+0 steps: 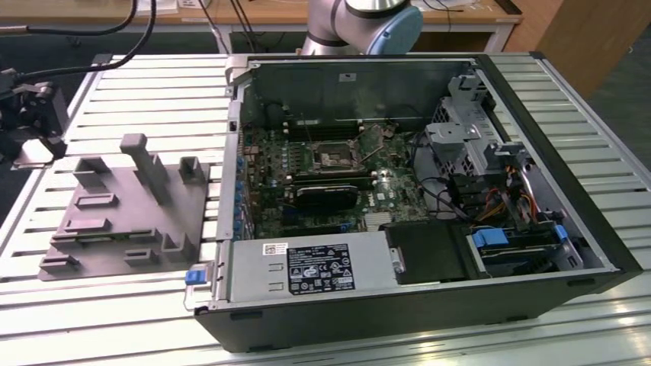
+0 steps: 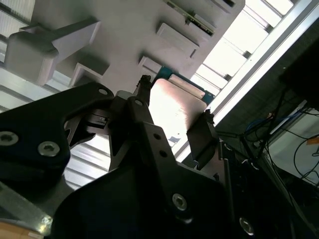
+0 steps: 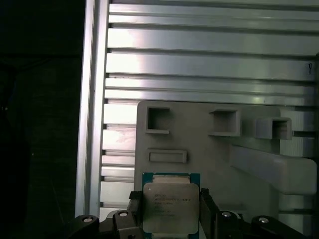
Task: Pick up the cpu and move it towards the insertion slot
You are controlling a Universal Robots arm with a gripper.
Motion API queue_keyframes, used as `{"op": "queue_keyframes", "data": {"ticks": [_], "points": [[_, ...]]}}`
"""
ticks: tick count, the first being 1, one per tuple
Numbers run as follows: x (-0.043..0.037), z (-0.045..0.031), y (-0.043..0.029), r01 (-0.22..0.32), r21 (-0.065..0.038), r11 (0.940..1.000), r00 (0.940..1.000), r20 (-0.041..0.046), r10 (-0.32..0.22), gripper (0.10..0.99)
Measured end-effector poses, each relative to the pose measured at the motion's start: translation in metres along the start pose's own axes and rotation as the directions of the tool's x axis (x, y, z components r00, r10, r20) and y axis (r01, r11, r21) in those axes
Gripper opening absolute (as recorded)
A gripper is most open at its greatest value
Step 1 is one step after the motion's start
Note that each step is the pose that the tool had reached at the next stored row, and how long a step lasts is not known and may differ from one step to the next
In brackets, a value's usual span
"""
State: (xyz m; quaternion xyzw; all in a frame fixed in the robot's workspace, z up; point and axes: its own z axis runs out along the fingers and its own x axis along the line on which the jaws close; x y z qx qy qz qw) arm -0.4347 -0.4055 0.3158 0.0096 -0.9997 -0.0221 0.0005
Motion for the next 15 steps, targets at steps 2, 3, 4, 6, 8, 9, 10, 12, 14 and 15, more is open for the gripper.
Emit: {"op": "queue_keyframes", "data": {"ticks": [2,3,4,6,8,9,10,12,14,15], "points": [[0.0,-0.0035,0.0004,0.0,0.0,1.0,1.0,0.0,0.0,0.545],[0.0,-0.0052,0.0005,0.0,0.0,1.0,1.0,0.0,0.0,0.545],[0.0,-0.0069,0.0007,0.0,0.0,1.0,1.0,0.0,0.0,0.545],[0.0,-0.0094,0.0009,0.0,0.0,1.0,1.0,0.0,0.0,0.545],[0.0,-0.0119,0.0013,0.0,0.0,1.0,1.0,0.0,0.0,0.545],[0.0,-0.0132,0.0014,0.0,0.0,1.0,1.0,0.0,0.0,0.545],[0.0,-0.0144,0.0016,0.0,0.0,1.0,1.0,0.0,0.0,0.545],[0.0,-0.0167,0.002,0.0,0.0,1.0,1.0,0.0001,0.0,0.545],[0.0,-0.019,0.0023,0.0,0.0,1.0,1.0,0.0,0.0,0.545],[0.0,-0.0201,0.0025,0.0,0.0,1.0,1.0,0.0,0.0,0.545]]}}
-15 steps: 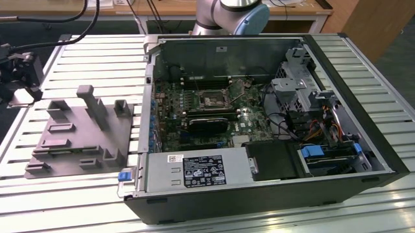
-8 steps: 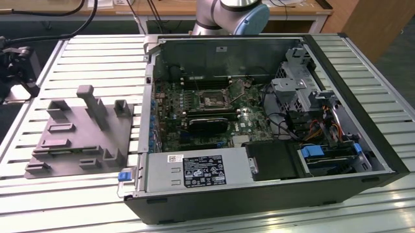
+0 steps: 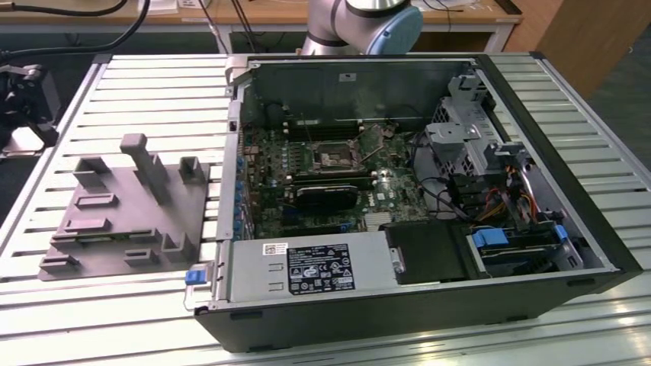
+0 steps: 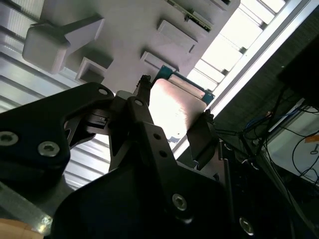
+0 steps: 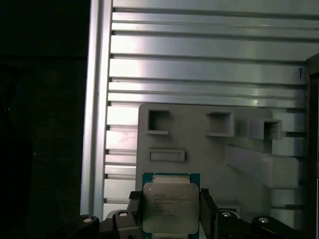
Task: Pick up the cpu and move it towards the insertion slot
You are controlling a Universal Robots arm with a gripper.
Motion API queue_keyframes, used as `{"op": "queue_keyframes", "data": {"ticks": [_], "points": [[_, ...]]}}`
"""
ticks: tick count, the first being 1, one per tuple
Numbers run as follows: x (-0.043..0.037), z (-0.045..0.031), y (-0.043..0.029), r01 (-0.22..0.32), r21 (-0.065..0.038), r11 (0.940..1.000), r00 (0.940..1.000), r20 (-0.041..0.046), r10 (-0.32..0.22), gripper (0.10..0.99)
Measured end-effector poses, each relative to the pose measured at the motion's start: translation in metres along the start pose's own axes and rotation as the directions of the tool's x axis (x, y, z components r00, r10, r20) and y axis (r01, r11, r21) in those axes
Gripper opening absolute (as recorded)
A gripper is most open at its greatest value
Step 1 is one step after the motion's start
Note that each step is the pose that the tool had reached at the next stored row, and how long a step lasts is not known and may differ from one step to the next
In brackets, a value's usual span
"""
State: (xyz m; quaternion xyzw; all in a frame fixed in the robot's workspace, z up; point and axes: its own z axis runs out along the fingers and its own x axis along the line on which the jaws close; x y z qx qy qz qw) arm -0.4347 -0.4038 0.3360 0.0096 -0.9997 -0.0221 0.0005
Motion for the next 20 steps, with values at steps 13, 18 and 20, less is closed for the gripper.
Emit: {"op": "queue_keyframes", "data": {"ticks": [13,18,20], "points": [[0.0,-0.0132,0.0015,0.0,0.0,1.0,1.0,0.0001,0.0,0.545],[0.0,-0.0179,0.0018,0.0,0.0,1.0,1.0,0.0,0.0,0.545],[0.0,-0.0199,0.0019,0.0,0.0,1.0,1.0,0.0,0.0,0.545]]}}
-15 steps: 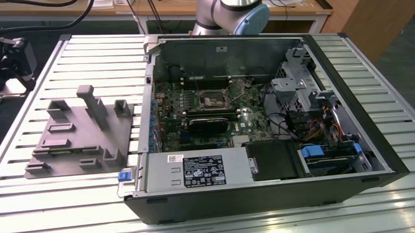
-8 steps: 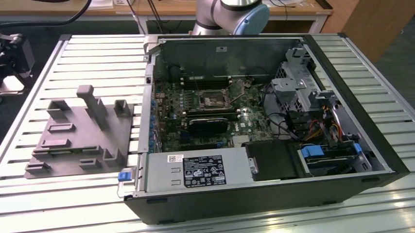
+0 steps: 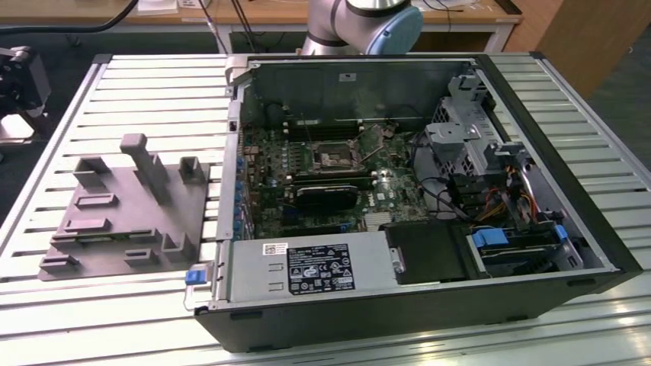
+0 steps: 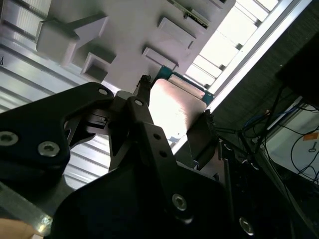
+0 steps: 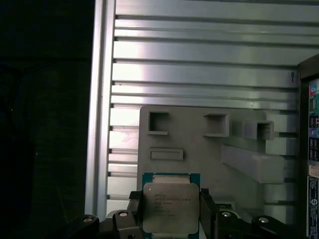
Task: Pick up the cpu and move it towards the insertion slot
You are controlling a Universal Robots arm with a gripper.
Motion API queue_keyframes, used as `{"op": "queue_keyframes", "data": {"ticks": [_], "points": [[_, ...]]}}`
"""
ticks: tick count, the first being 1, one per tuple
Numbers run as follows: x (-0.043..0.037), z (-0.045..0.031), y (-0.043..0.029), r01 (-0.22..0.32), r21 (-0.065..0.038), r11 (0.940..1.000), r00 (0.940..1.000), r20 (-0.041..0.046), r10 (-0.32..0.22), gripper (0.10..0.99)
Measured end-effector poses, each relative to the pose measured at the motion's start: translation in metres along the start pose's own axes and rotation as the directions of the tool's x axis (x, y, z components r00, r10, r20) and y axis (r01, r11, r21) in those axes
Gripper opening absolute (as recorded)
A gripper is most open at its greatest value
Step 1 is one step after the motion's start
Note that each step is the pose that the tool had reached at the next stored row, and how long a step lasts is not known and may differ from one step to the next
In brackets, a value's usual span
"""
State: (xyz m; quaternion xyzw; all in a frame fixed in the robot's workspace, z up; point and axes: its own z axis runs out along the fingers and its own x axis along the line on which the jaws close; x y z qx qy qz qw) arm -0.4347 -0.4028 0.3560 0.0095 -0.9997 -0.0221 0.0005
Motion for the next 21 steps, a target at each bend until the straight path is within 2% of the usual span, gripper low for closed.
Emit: {"op": "queue_keyframes", "data": {"ticks": [2,3,11,18,21], "points": [[0.0,-0.0023,0.0001,0.0,0.0,1.0,1.0,0.0,0.0,0.545],[0.0,-0.0092,0.0004,0.0,0.0,1.0,1.0,-0.0001,0.0,0.545],[0.0,-0.0295,0.0014,0.0,0.0,1.0,1.0,0.0,0.0,0.545],[-0.0001,-0.0421,0.0021,0.0,0.0,1.0,1.0,0.0,0.0,0.545],[-0.0026,-0.0433,0.0021,0.0,0.0,1.0,1.0,0.0,0.0,0.545]]}}
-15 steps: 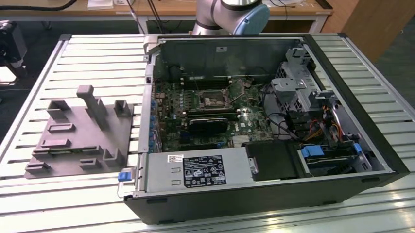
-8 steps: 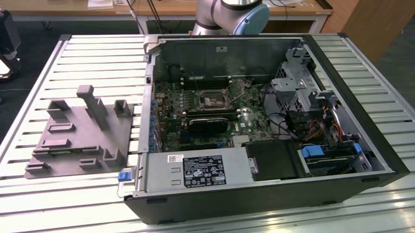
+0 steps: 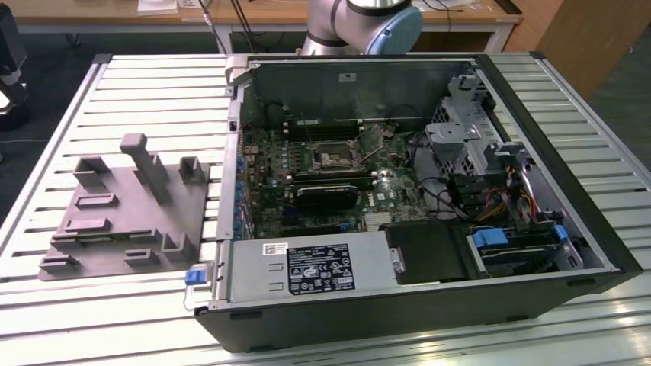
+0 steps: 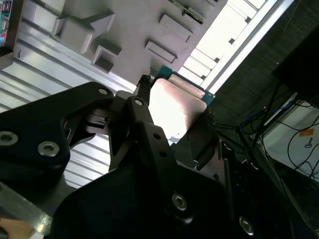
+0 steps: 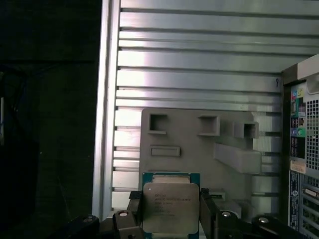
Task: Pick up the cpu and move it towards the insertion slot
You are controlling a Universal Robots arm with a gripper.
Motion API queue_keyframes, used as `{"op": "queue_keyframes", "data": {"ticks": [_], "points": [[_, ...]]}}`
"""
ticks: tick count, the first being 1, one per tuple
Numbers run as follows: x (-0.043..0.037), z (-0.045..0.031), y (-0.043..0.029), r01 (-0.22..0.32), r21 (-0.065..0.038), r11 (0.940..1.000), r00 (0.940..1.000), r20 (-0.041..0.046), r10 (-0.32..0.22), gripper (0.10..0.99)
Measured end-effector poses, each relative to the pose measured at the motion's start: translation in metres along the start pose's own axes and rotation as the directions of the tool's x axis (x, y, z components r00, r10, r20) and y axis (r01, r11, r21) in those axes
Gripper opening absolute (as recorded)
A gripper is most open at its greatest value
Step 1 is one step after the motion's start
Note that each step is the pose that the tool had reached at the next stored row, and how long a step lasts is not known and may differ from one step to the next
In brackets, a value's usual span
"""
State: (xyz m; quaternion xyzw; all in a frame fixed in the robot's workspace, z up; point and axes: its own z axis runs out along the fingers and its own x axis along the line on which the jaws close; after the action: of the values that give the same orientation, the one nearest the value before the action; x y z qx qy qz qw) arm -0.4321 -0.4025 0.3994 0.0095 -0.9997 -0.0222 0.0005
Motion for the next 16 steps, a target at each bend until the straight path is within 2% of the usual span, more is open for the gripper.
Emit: {"op": "queue_keyframes", "data": {"ticks": [16], "points": [[-0.0241,0.0,-0.0005,0.0,0.0,1.0,1.0,0.0001,0.0,0.545]]}}
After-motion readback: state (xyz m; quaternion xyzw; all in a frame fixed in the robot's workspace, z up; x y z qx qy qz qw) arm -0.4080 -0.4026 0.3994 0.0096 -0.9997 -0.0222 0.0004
